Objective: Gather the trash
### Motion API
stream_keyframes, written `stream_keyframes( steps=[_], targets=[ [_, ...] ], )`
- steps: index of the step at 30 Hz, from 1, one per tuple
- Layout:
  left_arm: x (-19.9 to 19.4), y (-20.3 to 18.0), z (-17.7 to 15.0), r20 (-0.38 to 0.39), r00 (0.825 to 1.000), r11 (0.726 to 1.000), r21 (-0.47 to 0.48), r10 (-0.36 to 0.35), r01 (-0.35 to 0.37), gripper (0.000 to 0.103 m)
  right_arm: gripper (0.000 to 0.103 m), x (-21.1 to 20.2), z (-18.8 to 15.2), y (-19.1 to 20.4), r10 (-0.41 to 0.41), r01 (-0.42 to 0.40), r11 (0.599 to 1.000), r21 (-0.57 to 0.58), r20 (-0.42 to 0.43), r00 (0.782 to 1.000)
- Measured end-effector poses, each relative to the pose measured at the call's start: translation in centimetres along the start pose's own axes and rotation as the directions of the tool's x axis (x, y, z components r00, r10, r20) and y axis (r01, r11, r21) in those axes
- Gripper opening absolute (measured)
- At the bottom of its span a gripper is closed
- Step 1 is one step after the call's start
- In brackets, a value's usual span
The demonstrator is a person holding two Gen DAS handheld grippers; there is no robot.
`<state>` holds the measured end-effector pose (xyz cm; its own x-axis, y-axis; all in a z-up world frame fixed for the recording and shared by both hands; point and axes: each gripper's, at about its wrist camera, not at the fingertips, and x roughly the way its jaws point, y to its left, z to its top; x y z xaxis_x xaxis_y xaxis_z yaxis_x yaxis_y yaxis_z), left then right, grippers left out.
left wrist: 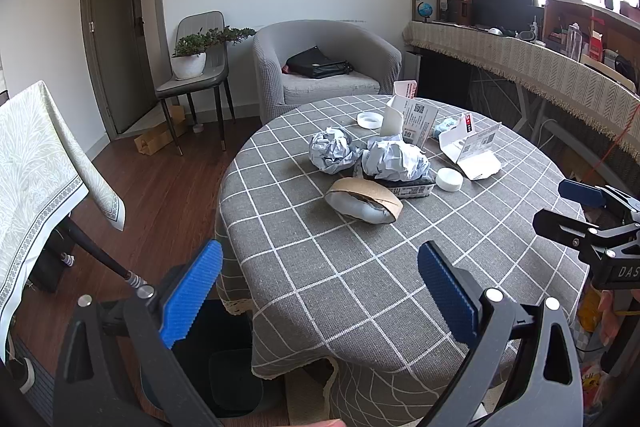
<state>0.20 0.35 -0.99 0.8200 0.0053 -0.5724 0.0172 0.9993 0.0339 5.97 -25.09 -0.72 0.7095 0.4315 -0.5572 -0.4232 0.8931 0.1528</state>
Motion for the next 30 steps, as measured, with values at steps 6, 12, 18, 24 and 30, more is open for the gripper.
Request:
stream_keyframes(
  steps=[6,12,18,24,30],
  targets=[
    [0.0,0.0,0.0,0.000,1.000,1.000,0.001,0.001,-0.001,0.100,0.100,-0.1,0.1,-0.1,0.001,-0.001,1.000,-0.001,0.000,1.000],
    [0.2,0.2,0.0,-0.002,1.000,1.000,-0.002,-0.002,0.002,0.100,0.100,0.0,0.1,-0.1,0.002,-0.002,1.000,0.000,0.000,1.000],
    [0.4,0.4,-0.2,-0.002,1.000,1.000,-0.003,-0.004,0.004,0.100,0.100,0.0,0.1,-0.1,0.001,-0.001,1.000,0.001,0.001,1.000],
    [-0.2,0.1,0.4,0.000,1.000,1.000,0.025,0.004,-0.004,0.100,0.100,0.0,0.2,0.0,0.001,-0.001,1.000,0.000,0.000,1.000],
    [0.3,0.6,0.9,-0.005,1.000,0.999,0.034,-0.011,0.011,0.100,0.100,0.2,0.8,0.6,0.011,-0.011,1.000,-0.001,0.001,1.000]
  ],
)
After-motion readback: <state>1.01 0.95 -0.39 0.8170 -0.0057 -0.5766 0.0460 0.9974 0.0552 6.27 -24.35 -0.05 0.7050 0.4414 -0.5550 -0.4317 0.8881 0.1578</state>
